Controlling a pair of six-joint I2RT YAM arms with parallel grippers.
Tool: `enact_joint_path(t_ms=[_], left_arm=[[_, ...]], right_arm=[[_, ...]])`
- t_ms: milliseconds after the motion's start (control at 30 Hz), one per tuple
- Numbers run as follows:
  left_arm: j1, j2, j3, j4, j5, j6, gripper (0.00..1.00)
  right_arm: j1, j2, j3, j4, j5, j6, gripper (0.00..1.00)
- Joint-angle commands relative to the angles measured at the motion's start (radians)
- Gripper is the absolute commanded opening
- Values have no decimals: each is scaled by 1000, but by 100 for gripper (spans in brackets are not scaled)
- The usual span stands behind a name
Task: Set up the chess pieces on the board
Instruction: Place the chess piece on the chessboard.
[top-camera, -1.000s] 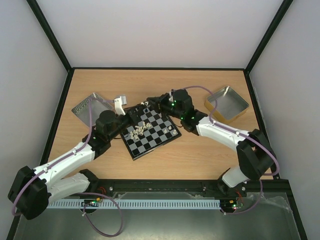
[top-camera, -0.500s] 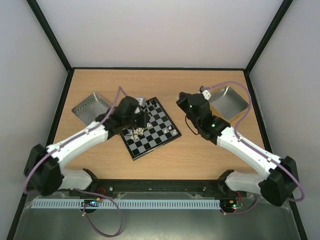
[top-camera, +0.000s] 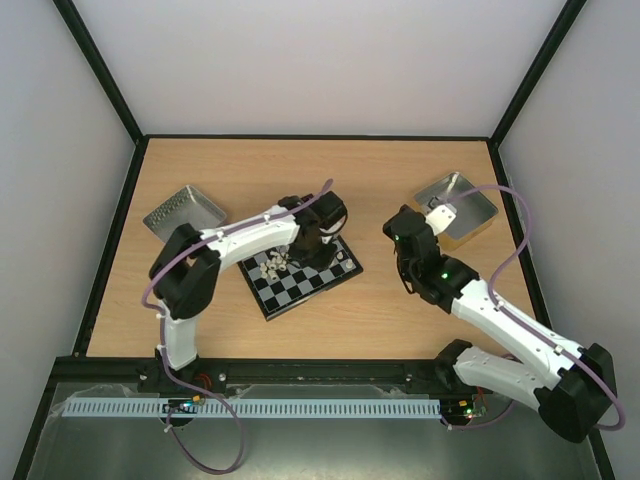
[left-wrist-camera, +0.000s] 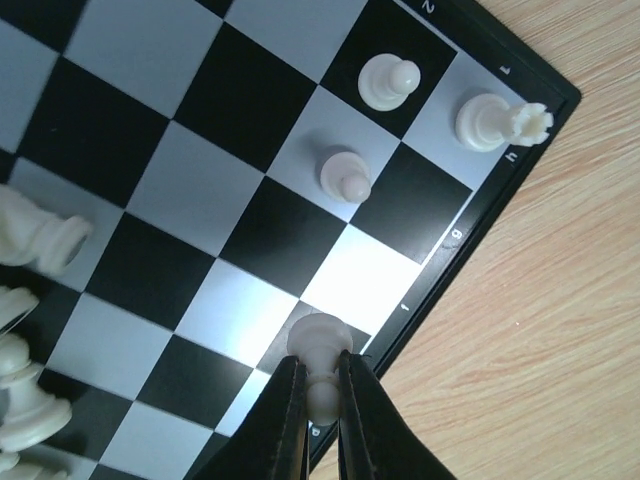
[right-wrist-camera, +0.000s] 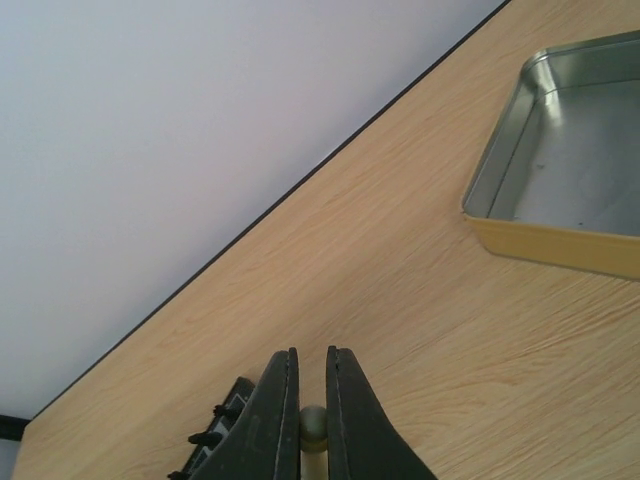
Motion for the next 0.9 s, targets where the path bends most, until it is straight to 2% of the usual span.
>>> enact_joint_path(t_ms=[0, 333, 867], left_arm=[[-22, 88, 93, -149, -1, 44, 2], [-18, 196, 202, -211, -37, 53, 2], [9, 266, 243, -210, -6, 77, 4]], right_arm=[[-5, -36, -32, -26, 91, -15, 2], [-6, -80, -56, -33, 119, -31, 2], [-6, -116, -68, -45, 125, -28, 2]])
